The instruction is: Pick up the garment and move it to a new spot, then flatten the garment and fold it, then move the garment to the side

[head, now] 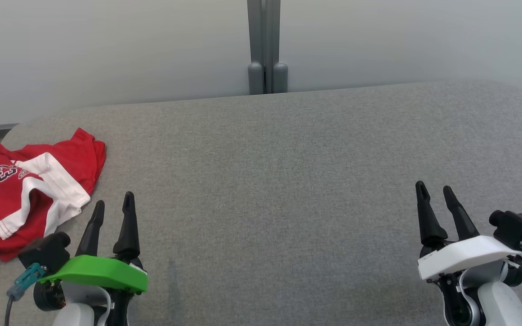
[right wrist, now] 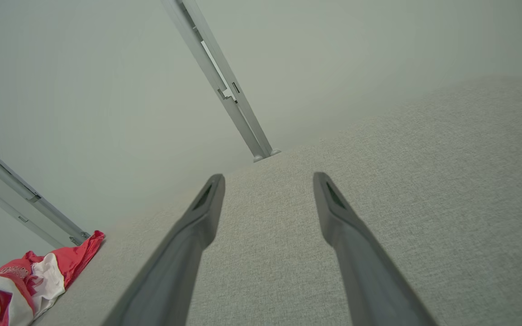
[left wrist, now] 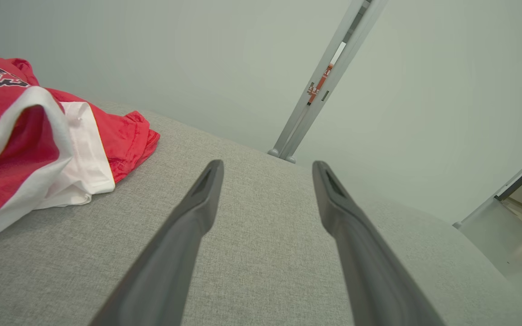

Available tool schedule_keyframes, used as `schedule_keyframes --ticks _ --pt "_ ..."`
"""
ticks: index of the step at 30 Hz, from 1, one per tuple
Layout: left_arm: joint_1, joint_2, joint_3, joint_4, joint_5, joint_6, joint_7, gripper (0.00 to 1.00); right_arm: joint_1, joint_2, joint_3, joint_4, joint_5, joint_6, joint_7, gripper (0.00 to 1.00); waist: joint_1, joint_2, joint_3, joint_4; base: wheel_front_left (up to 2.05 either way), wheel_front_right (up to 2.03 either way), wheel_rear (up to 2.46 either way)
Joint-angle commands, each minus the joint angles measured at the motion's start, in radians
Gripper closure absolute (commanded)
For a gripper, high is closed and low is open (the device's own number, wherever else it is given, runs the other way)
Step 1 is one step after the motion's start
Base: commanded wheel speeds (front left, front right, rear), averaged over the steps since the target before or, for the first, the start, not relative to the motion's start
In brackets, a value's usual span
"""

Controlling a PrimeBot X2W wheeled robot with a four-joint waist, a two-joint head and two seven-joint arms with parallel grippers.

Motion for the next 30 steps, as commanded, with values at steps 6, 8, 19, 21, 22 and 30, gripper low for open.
schedule_keyframes --ticks 6,8,19,21,22,30 --pt "-0.029 0.012 -0.009 0.015 0.086 0.002 -0.022 0.0 -0.016 -0.005 0.017 -0.015 -0.078 0.003 -0.024 0.0 0.0 -0.0001 -0.002 0.001 0.0 0.0 0.0" --pt "-0.03 0.013 -0.011 0.023 0.106 0.002 -0.026 0.0 -0.015 -0.005 0.021 -0.014 -0.097 0.003 -0.028 0.0 0.0 -0.0001 -0.002 0.002 0.0 0.0 0.0" --pt "-0.036 0.017 -0.021 0.069 0.207 0.006 -0.052 0.0 -0.008 -0.006 0.034 0.005 -0.184 0.003 -0.044 0.0 0.0 -0.0001 -0.007 0.002 0.0 0.0 0.0" --pt "-0.038 0.017 -0.023 0.076 0.223 0.007 -0.057 0.0 -0.008 -0.006 0.036 0.007 -0.2 0.003 -0.048 0.0 0.0 -0.0001 -0.008 0.002 0.0 0.0 0.0" --pt "-0.038 0.017 -0.023 0.08 0.23 0.007 -0.058 0.0 -0.008 -0.006 0.037 0.008 -0.207 0.003 -0.05 0.0 0.0 -0.0001 -0.008 0.002 0.0 0.0 0.0" --pt "-0.044 0.019 -0.028 0.11 0.29 0.011 -0.076 0.0 -0.009 -0.005 0.043 0.019 -0.264 0.003 -0.062 0.0 0.0 -0.0001 -0.009 0.002 0.0 0.0 0.0"
